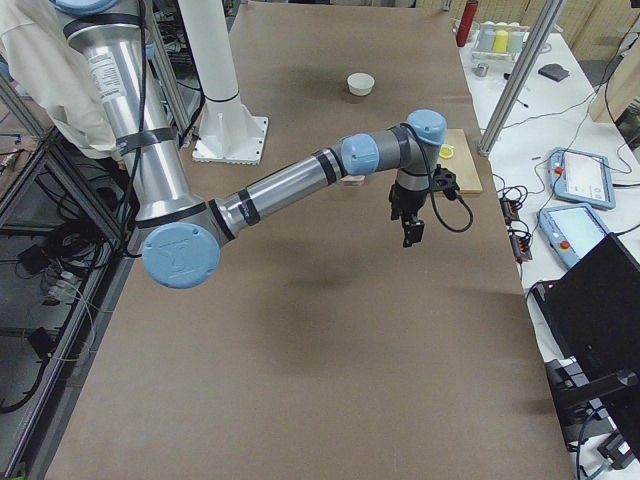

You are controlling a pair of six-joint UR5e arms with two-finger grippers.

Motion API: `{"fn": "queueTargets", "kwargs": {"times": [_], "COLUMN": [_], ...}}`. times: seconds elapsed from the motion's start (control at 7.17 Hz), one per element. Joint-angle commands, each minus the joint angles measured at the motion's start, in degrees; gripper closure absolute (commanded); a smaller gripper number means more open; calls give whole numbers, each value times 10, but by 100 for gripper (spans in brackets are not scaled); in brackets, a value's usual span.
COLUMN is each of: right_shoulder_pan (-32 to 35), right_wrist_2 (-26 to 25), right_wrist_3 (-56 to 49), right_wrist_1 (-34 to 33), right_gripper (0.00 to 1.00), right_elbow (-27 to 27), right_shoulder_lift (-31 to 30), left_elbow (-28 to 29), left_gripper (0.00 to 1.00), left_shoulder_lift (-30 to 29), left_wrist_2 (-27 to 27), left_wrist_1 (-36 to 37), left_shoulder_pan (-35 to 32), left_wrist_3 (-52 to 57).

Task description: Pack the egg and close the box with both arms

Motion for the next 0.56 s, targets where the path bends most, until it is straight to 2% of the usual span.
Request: {"fn": "queueTargets", "kwargs": {"times": [0.0, 0.42], "right_shoulder_pan": [76, 104], "right_wrist_2": [64, 63], "right_wrist_3": [-94, -105], "right_wrist_1": [0, 9], "right_gripper": [0, 0], "right_elbow": [-24, -62], "right_shoulder_lift": [-71, -106], "left_elbow": [23, 59], "left_gripper": [2, 2], "left_shoulder_lift": [24, 50], "left_wrist_2": [-39, -39], "left_wrist_1": [-2, -11], "left_shoulder_pan": [-43, -43], "left_wrist_3": [17, 23]}}
